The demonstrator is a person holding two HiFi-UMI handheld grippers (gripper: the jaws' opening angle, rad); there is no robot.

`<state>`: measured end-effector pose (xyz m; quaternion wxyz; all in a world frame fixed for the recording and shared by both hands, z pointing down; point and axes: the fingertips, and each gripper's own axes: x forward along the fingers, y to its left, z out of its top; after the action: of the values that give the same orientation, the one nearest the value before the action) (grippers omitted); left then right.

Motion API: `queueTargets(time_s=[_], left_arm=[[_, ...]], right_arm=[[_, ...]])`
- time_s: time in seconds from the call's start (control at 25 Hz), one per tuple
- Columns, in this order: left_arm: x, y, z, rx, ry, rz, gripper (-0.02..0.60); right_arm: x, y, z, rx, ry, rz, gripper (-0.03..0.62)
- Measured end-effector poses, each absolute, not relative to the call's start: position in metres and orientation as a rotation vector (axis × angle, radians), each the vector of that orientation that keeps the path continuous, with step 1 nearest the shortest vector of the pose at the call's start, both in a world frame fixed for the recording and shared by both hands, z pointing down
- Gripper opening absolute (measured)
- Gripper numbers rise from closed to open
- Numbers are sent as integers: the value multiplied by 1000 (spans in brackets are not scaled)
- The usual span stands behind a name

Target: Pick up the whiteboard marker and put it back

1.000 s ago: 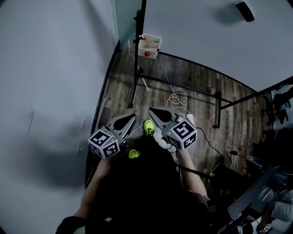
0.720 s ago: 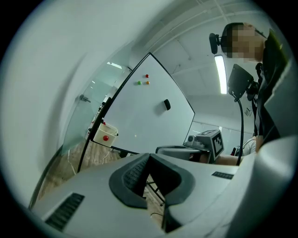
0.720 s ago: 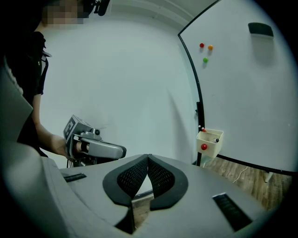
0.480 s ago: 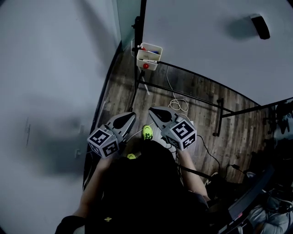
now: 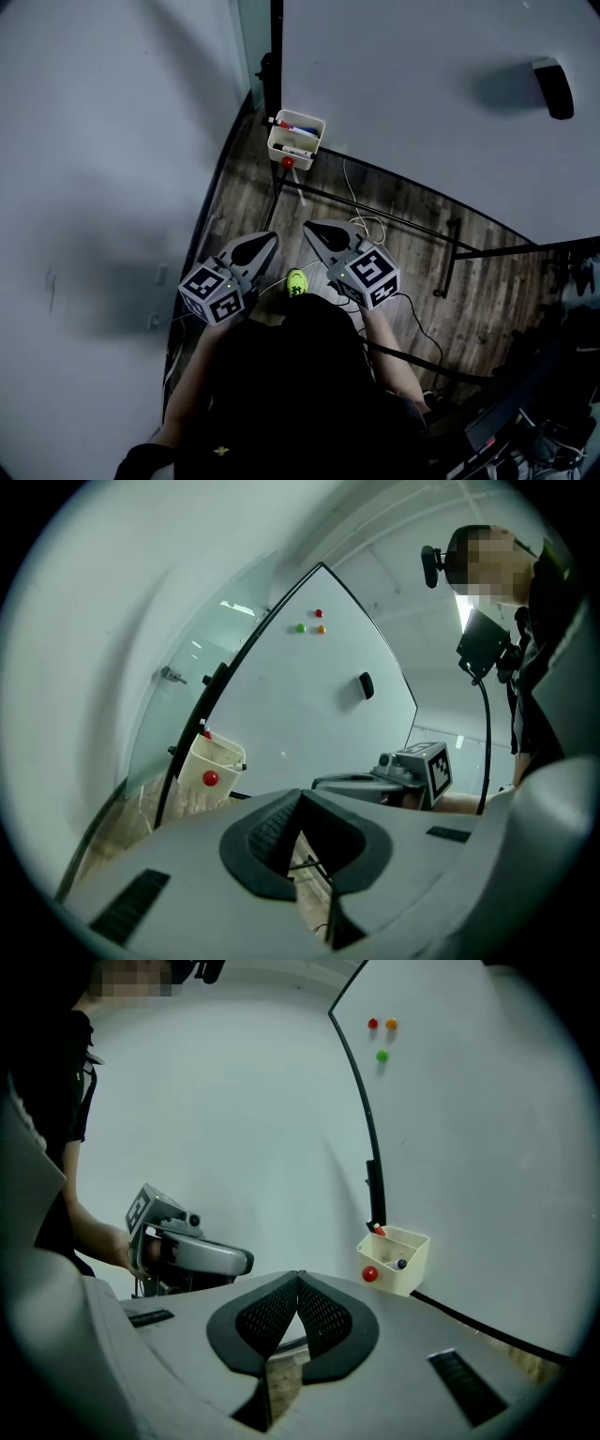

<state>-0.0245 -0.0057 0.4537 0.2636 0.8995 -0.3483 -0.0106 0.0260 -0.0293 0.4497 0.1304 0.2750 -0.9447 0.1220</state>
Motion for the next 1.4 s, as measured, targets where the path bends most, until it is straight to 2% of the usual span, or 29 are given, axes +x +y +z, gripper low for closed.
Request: queueTargets(time_s=[0.44, 0.84, 1.24, 1.4], left_arm=[[9, -56, 459, 2426, -970, -30, 21], [-8, -77, 467, 2411, -978, -27, 21], [-12, -115, 473, 2431, -859, -16, 21], [-12, -127, 472, 2448, -806, 7, 21]], right_arm=[[55, -81, 458, 788, -2757, 333, 5], [40, -110, 468, 776, -2726, 319, 37], [29, -153, 482, 790, -2608, 223, 125], [28, -166, 486, 791, -2586, 203, 133]])
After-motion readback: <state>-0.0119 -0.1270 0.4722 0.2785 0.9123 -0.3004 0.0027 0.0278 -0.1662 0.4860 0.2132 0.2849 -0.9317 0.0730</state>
